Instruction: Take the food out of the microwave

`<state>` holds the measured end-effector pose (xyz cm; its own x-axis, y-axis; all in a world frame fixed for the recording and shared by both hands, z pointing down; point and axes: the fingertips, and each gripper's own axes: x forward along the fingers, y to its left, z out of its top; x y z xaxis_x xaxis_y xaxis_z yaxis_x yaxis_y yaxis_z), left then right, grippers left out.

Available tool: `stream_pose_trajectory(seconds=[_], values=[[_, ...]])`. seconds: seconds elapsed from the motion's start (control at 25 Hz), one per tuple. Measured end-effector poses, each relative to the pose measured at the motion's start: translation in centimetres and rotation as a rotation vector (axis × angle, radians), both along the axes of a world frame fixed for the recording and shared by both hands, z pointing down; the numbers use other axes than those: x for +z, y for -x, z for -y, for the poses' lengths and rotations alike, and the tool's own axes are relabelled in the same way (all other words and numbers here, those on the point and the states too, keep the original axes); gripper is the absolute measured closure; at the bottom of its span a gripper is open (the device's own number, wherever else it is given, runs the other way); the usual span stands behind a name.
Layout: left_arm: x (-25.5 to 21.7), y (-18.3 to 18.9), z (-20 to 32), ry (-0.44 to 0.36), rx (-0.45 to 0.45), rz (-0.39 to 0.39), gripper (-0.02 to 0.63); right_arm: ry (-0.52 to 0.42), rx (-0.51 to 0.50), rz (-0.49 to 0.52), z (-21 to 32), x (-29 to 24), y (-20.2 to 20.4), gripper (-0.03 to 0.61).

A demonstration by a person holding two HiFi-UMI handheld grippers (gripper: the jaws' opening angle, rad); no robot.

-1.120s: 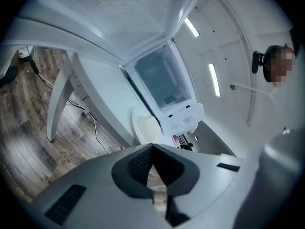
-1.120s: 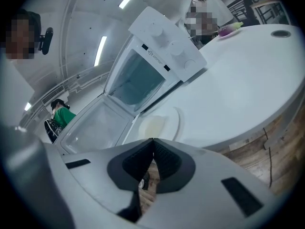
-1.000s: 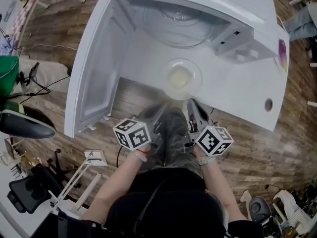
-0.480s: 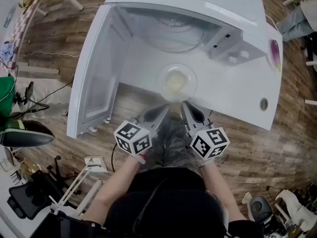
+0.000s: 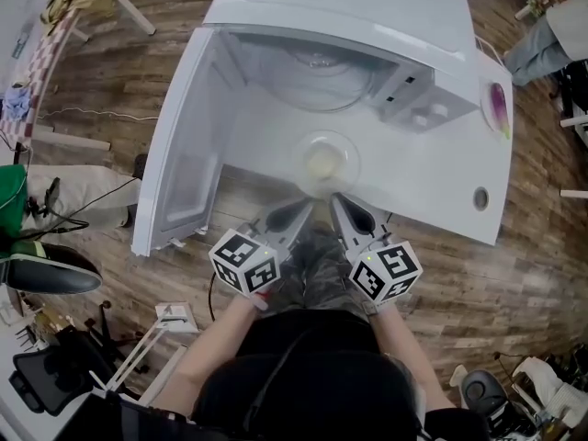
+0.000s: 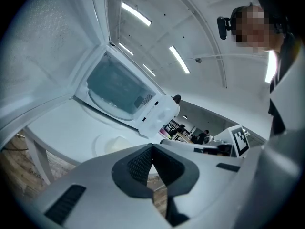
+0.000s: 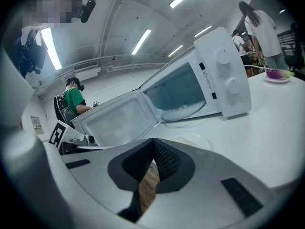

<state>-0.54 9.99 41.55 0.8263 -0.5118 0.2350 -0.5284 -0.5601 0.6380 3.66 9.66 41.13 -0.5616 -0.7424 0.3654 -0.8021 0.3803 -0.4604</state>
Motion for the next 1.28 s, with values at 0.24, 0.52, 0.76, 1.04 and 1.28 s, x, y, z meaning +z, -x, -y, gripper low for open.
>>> stream_pose_trajectory(seconds=[0.24, 0.52, 0.76, 1.04, 1.28], values=[[-0.9, 0.1, 0.2, -0.018, 0.007, -0.003, 0.604, -0.026, -0.006, -0.011, 0.1, -1.1, 0.2, 0.56], [-1.8, 0.1, 0.2, -0.034, 0.016, -0.017, 0.604, -0.055, -0.022, -0.025, 0.1, -2.1, 0.6, 0.56], [-2.5, 0.3, 0.1, -0.041, 0.019, -0.024, 0.604, -0.09, -0.053, -0.052, -0.1, -2.9, 1.4, 0.561], [-3.1, 0.6, -0.3, -0.049, 0.023, -0.027, 0.604, -0.129, -0.083, -0.07, -0.5, -3.9, 2.2, 0.561], [-3.1, 0.9, -1.0, -0.048, 0.028, -0.026, 0.604, -0.146, -0.108, -0.081, -1.4, -4.2, 3.0, 0.561]])
